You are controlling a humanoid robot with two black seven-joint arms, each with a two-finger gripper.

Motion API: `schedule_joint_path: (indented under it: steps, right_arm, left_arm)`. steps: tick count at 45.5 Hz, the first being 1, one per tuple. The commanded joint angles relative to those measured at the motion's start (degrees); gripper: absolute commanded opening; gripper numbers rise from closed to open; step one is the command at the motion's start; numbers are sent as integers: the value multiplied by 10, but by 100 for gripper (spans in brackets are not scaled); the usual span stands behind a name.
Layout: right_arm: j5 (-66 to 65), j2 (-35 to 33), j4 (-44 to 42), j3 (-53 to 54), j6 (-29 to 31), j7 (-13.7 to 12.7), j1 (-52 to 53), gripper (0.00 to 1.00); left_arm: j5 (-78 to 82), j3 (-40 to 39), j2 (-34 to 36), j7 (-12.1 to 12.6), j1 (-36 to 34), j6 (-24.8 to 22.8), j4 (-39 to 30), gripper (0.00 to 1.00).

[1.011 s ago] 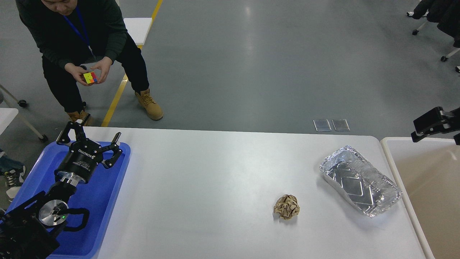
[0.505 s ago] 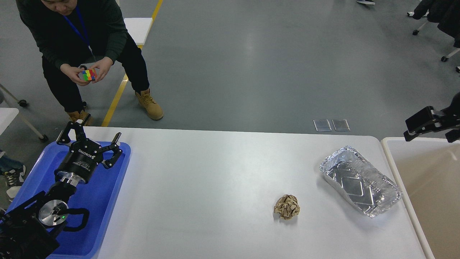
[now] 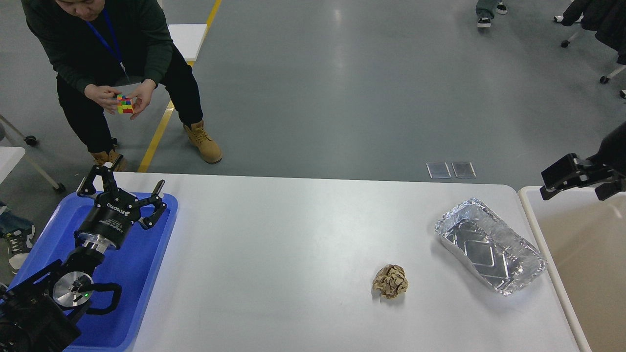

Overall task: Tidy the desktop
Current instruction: 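Move the right gripper down toward the silver foil tray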

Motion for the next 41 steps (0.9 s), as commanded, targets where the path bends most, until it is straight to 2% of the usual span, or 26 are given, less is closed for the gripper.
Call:
schedule_joint_path:
  steps: [1,41]
  right_arm:
    - [-1,-2,0,2,-15,0,-17,100]
    - [11,0,0,-23,-49,1,-30,100]
  left_arm:
    - [0,0,0,1,0,0,0,99]
    - [0,0,0,0,-1,0,0,99]
